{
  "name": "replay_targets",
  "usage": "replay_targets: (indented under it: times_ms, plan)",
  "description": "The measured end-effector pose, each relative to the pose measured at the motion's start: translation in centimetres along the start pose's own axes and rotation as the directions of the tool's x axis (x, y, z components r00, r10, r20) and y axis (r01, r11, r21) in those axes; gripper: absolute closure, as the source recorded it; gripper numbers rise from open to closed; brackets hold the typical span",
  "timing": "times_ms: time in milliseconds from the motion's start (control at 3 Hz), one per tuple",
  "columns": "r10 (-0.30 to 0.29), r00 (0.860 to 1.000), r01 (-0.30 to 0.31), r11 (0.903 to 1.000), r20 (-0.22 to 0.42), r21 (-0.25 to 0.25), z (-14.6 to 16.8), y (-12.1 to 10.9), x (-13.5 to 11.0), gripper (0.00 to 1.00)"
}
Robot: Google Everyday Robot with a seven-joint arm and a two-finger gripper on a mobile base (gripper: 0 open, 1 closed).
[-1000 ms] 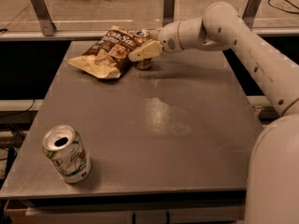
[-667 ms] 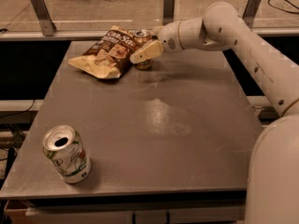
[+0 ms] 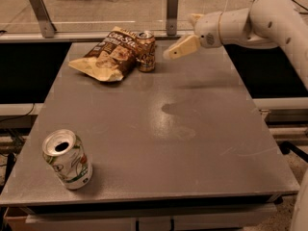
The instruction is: Move orange can near brown chip bag
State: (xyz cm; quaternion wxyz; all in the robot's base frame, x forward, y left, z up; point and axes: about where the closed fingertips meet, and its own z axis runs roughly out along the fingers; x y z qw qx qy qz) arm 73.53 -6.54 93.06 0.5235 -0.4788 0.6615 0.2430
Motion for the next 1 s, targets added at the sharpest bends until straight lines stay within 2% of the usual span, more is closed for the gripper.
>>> replay_targets:
  times_ms: [333,667,1000]
  plan:
    - [-0.083,0.996,0.084,0.9894,-0.014,0.119,-9.0,-2.4,-0.3,0.00]
    - [-0.135,0.991,0.125,0.9606,0.022,0.248,-17.5,-3.9,-1.3,0.00]
    - [-0.133,0.991,0.123,0.9538,0.017,0.274,-19.6,-4.2,-0.7,0.00]
